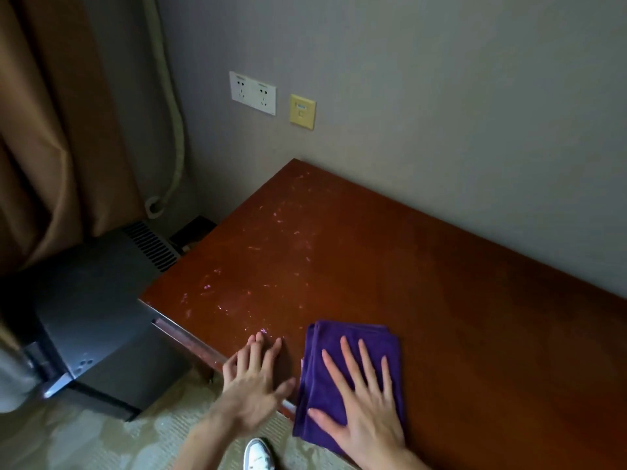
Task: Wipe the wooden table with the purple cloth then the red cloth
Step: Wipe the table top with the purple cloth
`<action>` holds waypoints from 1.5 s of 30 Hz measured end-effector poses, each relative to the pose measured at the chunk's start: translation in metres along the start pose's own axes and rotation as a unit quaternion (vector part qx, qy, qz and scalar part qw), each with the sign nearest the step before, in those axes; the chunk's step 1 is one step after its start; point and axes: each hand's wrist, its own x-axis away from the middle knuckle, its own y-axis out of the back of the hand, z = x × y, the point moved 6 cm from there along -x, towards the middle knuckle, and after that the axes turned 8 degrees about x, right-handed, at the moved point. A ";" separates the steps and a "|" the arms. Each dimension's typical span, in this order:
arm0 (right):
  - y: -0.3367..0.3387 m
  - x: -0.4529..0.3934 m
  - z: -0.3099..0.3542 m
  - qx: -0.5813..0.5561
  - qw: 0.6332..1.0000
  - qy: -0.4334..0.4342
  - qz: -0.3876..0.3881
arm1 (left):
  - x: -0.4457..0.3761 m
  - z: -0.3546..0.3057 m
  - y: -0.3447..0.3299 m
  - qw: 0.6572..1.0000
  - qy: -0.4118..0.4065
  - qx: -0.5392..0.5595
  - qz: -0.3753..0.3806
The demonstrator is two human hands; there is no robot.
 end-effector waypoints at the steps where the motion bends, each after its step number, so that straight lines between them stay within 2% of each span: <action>1: -0.001 -0.001 0.001 0.003 1.000 -0.002 0.003 | 0.001 0.004 0.010 0.999 -0.018 0.011 -0.040; 4: -0.001 -0.010 0.003 0.012 1.000 0.001 0.015 | -0.005 0.018 0.037 0.985 -0.039 0.005 -0.169; 11: 0.004 -0.109 0.017 -0.042 0.999 -0.012 -0.006 | -0.044 0.081 0.059 0.948 0.116 0.058 -0.291; 13: 0.010 -0.163 0.017 -0.060 0.998 -0.023 0.006 | -0.048 0.095 0.059 0.942 0.134 0.064 -0.300; 19: 0.025 -0.326 -0.011 -0.108 0.987 -0.114 0.030 | -0.056 0.104 0.056 0.948 0.103 0.062 -0.295; 24: 0.024 -0.386 -0.023 -0.098 0.985 -0.138 0.042 | -0.057 0.103 0.059 0.953 0.100 0.067 -0.278; 29: 0.026 -0.333 -0.011 -0.080 0.993 -0.076 0.050 | -0.055 0.101 0.063 0.959 0.103 0.077 -0.254; 34: 0.015 -0.169 0.013 -0.067 0.998 -0.001 0.019 | -0.056 0.104 0.065 0.961 0.124 0.114 -0.217; 37: 0.007 -0.077 0.025 -0.060 0.998 0.000 -0.011 | -0.058 0.102 0.067 0.966 0.139 0.113 -0.187; 40: 0.006 -0.054 0.028 -0.043 0.999 -0.009 -0.010 | -0.057 0.100 0.069 0.973 0.148 0.054 -0.168; 42: 0.007 -0.061 0.028 -0.037 0.999 -0.017 -0.004 | -0.056 0.099 0.080 0.971 0.131 0.020 -0.198; 45: 0.000 -0.068 0.026 -0.028 0.999 -0.007 0.013 | -0.053 0.103 0.102 0.956 0.099 0.051 -0.271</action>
